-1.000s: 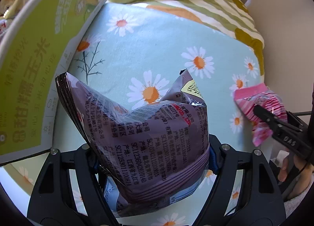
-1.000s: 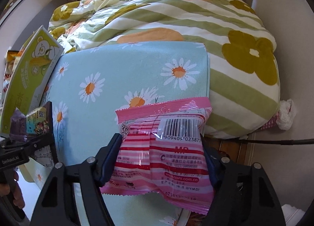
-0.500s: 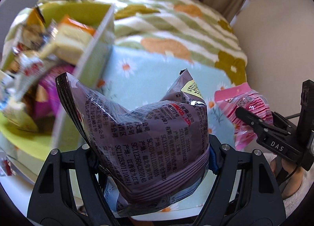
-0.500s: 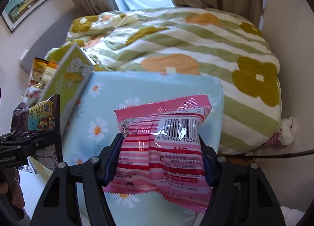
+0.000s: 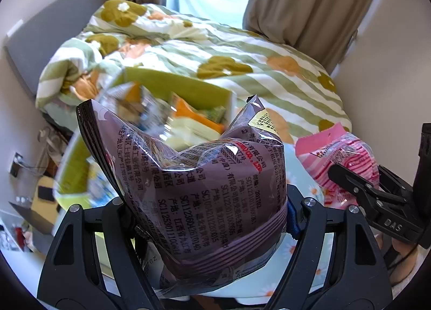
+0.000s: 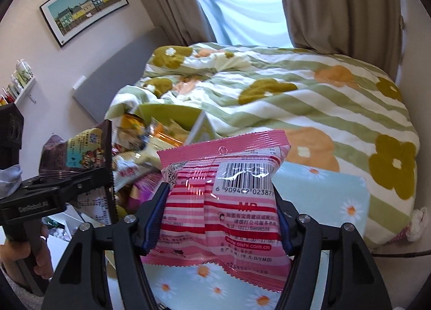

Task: Organize snacks
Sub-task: 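Carry both packets over the box and open both tools to drop them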

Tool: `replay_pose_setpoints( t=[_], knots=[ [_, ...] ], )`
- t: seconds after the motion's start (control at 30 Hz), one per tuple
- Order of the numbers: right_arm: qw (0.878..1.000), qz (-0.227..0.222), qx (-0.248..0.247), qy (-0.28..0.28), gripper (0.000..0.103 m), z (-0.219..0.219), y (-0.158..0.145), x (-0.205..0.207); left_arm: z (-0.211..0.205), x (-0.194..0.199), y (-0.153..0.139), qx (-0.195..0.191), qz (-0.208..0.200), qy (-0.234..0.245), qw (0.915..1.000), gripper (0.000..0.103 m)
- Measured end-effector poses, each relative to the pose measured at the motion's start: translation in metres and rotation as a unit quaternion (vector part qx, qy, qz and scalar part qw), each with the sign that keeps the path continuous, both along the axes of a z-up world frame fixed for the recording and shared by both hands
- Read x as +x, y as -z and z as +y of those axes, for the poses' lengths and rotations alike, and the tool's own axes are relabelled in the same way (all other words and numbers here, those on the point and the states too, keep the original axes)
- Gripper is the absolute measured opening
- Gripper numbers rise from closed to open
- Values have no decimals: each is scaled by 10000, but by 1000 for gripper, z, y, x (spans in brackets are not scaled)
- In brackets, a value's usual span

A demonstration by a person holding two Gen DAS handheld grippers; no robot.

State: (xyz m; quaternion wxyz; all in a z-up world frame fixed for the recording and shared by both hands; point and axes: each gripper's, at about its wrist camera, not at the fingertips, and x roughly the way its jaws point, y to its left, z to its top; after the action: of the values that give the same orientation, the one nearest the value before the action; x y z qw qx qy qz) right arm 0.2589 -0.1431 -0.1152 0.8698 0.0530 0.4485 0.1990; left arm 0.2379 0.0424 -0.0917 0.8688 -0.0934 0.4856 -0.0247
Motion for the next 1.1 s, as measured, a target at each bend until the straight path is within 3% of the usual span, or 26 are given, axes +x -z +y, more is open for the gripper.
replay_pose_setpoints(
  t=[0.3, 0.47, 0.57, 0.6, 0.63, 0.77, 1.1],
  knots=[
    [9999, -112, -57, 9, 64, 79, -21, 35, 74, 58, 6, 61, 170, 184, 9997, 75],
    [9995, -27, -136, 268, 64, 102, -14, 53, 89, 99, 24, 93, 335, 500, 9981, 77],
    [9989, 52, -162, 432, 64, 109, -9, 61, 89, 119, 30, 204, 314, 706, 9968, 88],
    [9986, 79, -186, 490, 64, 112, -7, 64, 88, 122, 30, 256, 282, 741, 9965, 97],
    [9984, 99, -201, 525, 64, 113, -6, 66, 87, 125, 31, 332, 240, 770, 9962, 103],
    [9971, 207, -272, 681, 64, 118, 1, 70, 85, 131, 29, 543, 168, 925, 9941, 103],
    [9975, 164, -261, 631, 64, 136, -1, 61, 125, 92, 7, 441, -20, 735, 9963, 103]
  ],
)
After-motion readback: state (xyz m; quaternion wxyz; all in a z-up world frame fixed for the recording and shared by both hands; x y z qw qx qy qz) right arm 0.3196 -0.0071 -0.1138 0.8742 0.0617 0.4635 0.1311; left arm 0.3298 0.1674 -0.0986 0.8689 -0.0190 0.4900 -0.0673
